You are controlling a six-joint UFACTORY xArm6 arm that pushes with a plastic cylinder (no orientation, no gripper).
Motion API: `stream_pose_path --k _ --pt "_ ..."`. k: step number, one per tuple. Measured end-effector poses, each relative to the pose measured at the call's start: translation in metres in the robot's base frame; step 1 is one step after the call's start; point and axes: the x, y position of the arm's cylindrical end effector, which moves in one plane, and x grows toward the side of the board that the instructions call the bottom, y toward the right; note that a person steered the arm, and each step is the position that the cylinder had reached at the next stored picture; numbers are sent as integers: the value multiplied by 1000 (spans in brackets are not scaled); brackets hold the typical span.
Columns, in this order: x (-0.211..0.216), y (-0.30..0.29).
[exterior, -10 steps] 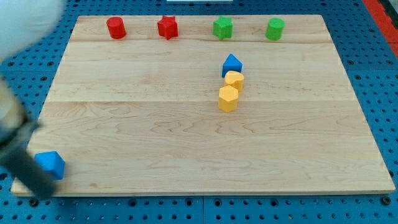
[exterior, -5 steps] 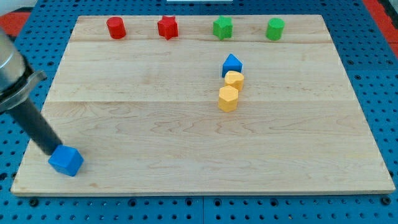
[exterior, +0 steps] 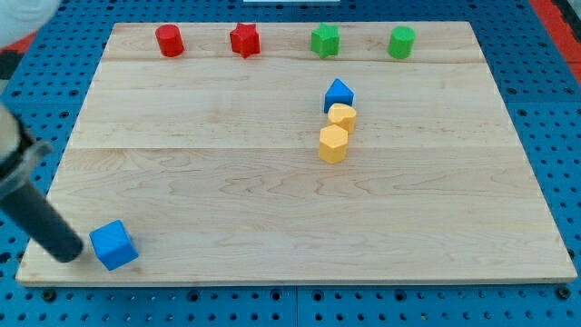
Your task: Place the blue cube bellow the yellow pentagon
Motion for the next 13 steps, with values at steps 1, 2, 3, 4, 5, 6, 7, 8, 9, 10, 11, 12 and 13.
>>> stream_pose_path --k 1,2,3,4,5,6,7,8,9,10,11,12,13 --pt "0 52" --pt "-10 82" --pt "-27 98" --pt "-34 114" --pt "-23 79" --pt "-10 77" --pt "-5 123" --pt "-14 156" --pt "-37 176" --pt "-57 184" --pt "-46 154" --pt "-57 121" --pt "-90 127"
